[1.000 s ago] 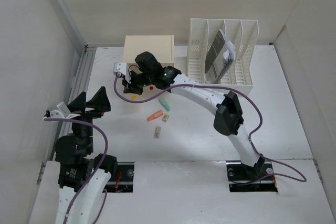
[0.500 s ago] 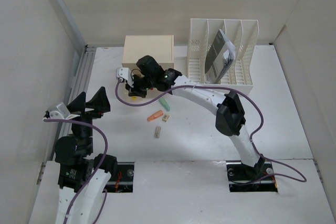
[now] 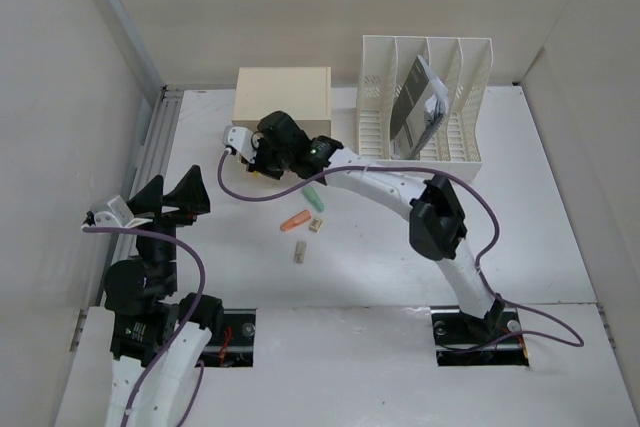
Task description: Organize the desk
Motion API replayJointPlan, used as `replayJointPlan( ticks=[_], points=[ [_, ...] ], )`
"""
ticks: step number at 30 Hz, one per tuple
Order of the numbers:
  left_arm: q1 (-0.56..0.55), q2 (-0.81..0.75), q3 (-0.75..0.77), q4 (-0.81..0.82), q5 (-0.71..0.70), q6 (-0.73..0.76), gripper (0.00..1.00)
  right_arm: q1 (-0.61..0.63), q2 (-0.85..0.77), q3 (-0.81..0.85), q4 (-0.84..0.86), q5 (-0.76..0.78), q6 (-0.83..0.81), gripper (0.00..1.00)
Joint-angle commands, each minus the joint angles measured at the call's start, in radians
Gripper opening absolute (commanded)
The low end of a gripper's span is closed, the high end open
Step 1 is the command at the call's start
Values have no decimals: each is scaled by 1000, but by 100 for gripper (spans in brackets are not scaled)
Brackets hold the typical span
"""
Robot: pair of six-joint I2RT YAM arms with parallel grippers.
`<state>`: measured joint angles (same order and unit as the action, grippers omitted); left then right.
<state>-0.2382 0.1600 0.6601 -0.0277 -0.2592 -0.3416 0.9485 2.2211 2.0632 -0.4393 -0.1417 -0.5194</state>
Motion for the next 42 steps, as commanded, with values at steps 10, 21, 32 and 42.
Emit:
replayJointPlan(
  ticks=[10, 21, 32, 42],
  points=[
    [2, -11, -7, 34, 6, 13, 90, -2, 66, -18, 201, 287, -36, 0],
    [11, -2, -7, 34, 6, 13, 90, -11, 94, -47, 310, 447, -45, 0],
    [11, -2, -7, 34, 6, 13, 90, -11, 13, -124, 303, 276, -48, 0],
    [11, 7, -28, 34, 60, -160, 90, -11, -360, -346, 157, 178, -88, 74]
  ],
)
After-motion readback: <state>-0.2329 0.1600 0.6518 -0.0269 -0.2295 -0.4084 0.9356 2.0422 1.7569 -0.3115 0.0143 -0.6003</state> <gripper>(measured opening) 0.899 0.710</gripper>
